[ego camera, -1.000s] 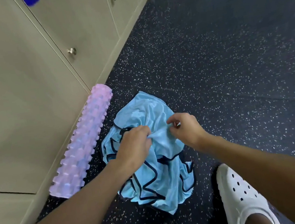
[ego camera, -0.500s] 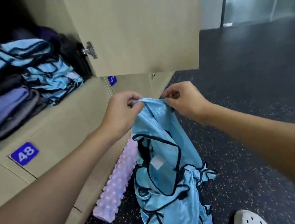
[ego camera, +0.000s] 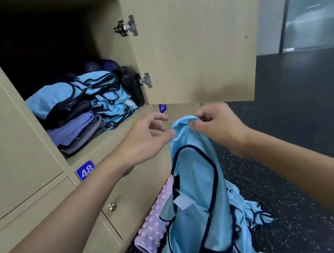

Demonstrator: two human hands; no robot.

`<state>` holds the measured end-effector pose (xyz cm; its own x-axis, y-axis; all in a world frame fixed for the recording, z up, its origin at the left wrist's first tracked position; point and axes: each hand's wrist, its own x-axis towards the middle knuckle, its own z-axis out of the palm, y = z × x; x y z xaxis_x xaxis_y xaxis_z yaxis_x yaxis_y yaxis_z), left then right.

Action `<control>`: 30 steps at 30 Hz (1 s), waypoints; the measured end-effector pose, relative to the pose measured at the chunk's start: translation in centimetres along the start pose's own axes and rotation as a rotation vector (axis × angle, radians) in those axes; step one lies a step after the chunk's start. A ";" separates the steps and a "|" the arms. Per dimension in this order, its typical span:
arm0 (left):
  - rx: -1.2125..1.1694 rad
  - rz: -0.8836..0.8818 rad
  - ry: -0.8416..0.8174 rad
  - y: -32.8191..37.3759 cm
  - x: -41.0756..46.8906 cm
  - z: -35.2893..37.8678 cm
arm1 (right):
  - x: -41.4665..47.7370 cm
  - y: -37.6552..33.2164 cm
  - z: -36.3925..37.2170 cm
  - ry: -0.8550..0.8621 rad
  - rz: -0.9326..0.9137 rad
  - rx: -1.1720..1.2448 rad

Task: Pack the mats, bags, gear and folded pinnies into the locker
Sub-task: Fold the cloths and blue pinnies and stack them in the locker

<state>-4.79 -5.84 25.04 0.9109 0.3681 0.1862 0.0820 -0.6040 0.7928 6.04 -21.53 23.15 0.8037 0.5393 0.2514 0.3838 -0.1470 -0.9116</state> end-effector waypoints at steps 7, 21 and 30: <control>-0.102 0.039 -0.029 -0.9 -2.3 3.1 | 0.2 -0.5 1.8 0.020 0.036 0.029; -0.008 0.007 0.124 -2.8 -1.1 -0.2 | 2.1 0.9 0.2 0.207 0.057 -0.080; -0.476 -0.118 0.304 0.1 -0.9 -0.5 | -1.4 -1.4 3.1 -0.109 -0.199 0.011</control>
<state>-5.74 -5.90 25.26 0.7438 0.6427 0.1837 -0.0796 -0.1877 0.9790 2.98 -19.53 23.05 0.6588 0.6433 0.3902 0.5239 -0.0199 -0.8516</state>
